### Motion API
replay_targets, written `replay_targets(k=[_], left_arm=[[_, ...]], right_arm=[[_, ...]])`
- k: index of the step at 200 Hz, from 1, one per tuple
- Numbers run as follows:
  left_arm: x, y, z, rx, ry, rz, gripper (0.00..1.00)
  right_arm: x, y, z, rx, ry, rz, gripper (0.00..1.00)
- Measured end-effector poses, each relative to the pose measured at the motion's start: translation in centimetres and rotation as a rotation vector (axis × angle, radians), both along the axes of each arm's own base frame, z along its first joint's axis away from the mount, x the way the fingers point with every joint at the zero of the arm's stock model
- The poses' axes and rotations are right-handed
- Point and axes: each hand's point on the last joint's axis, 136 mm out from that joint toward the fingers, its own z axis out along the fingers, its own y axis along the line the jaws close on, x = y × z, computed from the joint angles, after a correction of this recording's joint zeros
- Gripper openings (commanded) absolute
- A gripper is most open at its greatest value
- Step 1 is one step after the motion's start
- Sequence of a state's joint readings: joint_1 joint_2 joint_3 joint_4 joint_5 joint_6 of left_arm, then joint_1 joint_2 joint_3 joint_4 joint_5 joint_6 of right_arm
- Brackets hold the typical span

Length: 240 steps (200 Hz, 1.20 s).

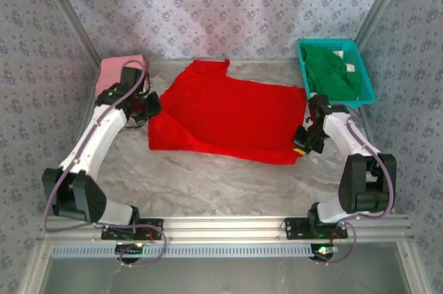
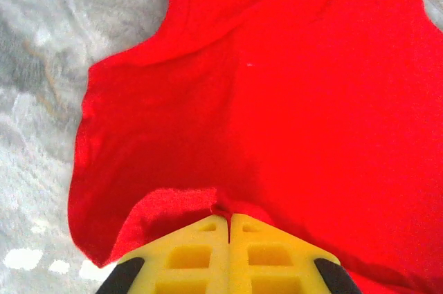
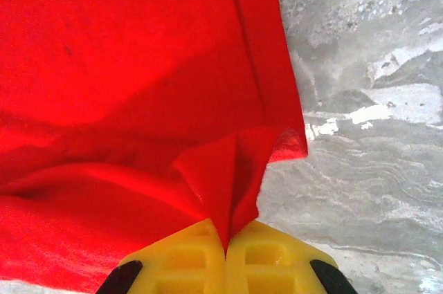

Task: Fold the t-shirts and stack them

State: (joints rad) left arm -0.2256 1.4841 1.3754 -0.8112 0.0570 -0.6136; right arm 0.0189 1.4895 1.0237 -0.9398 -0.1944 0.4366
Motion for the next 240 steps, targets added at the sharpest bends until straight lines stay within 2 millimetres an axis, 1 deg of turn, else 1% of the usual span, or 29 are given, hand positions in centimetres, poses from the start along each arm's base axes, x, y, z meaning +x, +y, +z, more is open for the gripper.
replay_targets(k=[19,50,75,83,87,91,101,113,118,125,138,151,162,170,182,196,202,215,223,231,240], left_arm=[[2.4,-1.1,0.3,0.037,-0.016,-0.047,0.00],[5.4,-2.7,0.5,0.071,-0.037,-0.108,0.00],[8.0,-3.3,-0.4,0.108,-0.024,-0.136,0.00],[8.9,-3.5,-0.8,0.117,-0.020,-0.144,0.00],[9.3,-3.6,-1.0,0.122,-0.016,-0.148,0.03],[9.8,-3.7,-1.2,0.125,-0.014,-0.153,0.09],[11.1,-4.1,-1.7,0.136,-0.015,-0.172,0.28],[12.8,-4.7,-1.7,0.139,-0.024,-0.191,0.42],[13.6,-5.0,-1.6,0.138,-0.036,-0.195,0.46],[14.5,-5.3,-1.2,0.143,-0.059,-0.207,0.49],[15.2,-5.5,-0.5,0.147,-0.090,-0.219,0.51],[15.1,-5.4,0.7,0.143,-0.130,-0.219,0.53],[14.3,-4.9,1.5,0.125,-0.165,-0.213,0.53],[13.1,-4.0,1.7,0.113,-0.175,-0.199,0.53],[10.7,-2.0,1.9,0.103,-0.187,-0.164,0.54],[7.8,0.2,1.9,0.100,-0.199,-0.123,0.54],[6.6,0.7,1.8,0.098,-0.201,-0.112,0.54],[4.3,1.1,0.8,0.094,-0.197,-0.109,0.55],[3.0,0.9,-0.3,0.091,-0.184,-0.117,0.55],[1.9,0.8,-2.1,0.092,-0.155,-0.124,0.54],[0.6,0.7,-4.5,0.093,-0.101,-0.135,0.54]], right_arm=[[0.5,-0.1,-0.3,0.010,-0.005,-0.009,0.05],[1.5,0.1,-0.4,0.041,-0.044,-0.035,0.07],[2.1,0.4,-0.6,0.071,-0.056,-0.048,0.08],[2.3,0.5,-0.7,0.079,-0.059,-0.055,0.10],[2.5,0.5,-0.7,0.083,-0.061,-0.063,0.11],[2.6,0.5,-0.8,0.088,-0.063,-0.066,0.12],[3.1,0.5,-0.8,0.104,-0.073,-0.085,0.14],[3.7,0.3,-0.8,0.129,-0.089,-0.119,0.23],[3.9,0.1,-0.7,0.140,-0.099,-0.130,0.24],[4.2,-0.1,-0.7,0.153,-0.109,-0.152,0.24],[4.8,-0.6,-0.5,0.176,-0.129,-0.184,0.26],[5.4,-1.1,-0.3,0.198,-0.150,-0.216,0.27],[5.8,-1.5,0.0,0.211,-0.170,-0.239,0.28],[6.1,-1.7,0.3,0.220,-0.189,-0.251,0.29],[6.4,-1.9,0.9,0.227,-0.224,-0.262,0.29],[6.1,-1.9,1.8,0.228,-0.263,-0.262,0.28],[6.0,-1.9,2.3,0.226,-0.283,-0.260,0.28],[5.4,-1.7,3.1,0.216,-0.318,-0.249,0.27],[4.9,-1.5,3.4,0.202,-0.333,-0.240,0.27],[4.5,-1.1,3.6,0.193,-0.339,-0.227,0.27],[3.9,-0.6,3.4,0.185,-0.335,-0.210,0.27]])
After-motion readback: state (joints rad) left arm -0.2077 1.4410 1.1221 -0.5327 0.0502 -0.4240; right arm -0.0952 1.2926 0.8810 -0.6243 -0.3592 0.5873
